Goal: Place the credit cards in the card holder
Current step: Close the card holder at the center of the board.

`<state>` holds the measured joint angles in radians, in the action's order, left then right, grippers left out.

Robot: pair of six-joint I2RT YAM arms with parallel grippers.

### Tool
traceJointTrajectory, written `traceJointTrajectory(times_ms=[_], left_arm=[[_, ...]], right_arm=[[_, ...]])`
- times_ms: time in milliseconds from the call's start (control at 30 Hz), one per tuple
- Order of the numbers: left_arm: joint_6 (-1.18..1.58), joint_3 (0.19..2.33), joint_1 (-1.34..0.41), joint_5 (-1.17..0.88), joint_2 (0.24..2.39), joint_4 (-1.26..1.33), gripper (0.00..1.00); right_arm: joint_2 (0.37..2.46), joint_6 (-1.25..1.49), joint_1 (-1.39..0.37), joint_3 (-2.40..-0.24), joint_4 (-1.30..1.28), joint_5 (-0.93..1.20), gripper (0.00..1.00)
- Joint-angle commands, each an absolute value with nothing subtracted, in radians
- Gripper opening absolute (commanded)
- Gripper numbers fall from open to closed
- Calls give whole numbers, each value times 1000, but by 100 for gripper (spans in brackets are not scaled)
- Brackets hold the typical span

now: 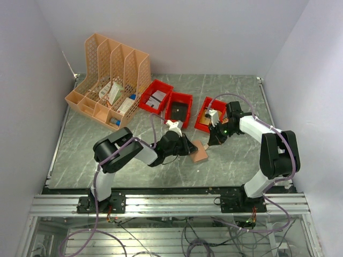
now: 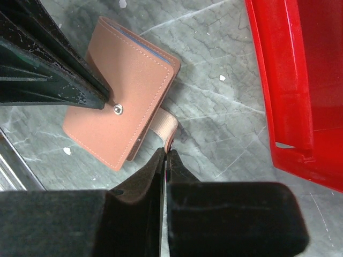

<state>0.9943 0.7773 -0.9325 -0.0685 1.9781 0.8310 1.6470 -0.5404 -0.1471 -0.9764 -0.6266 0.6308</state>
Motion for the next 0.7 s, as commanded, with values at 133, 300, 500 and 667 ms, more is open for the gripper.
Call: traceJointTrajectory(times_ms=[133, 300, 500, 667], left_arm=[[915, 846, -884, -164, 1967, 678, 23], [946, 827, -874, -192, 1948, 679, 21], [1005, 812, -858, -226, 1995, 733, 20], [1076, 779, -819, -256, 2037, 815, 17]], right_arm=[[1627, -607, -178, -1044, -617, 633, 0], [1651, -687, -208, -1108, -630, 638, 0], [1696, -841, -303, -1129, -672, 630, 0], [1639, -905, -379, -1025, -615, 551, 0]])
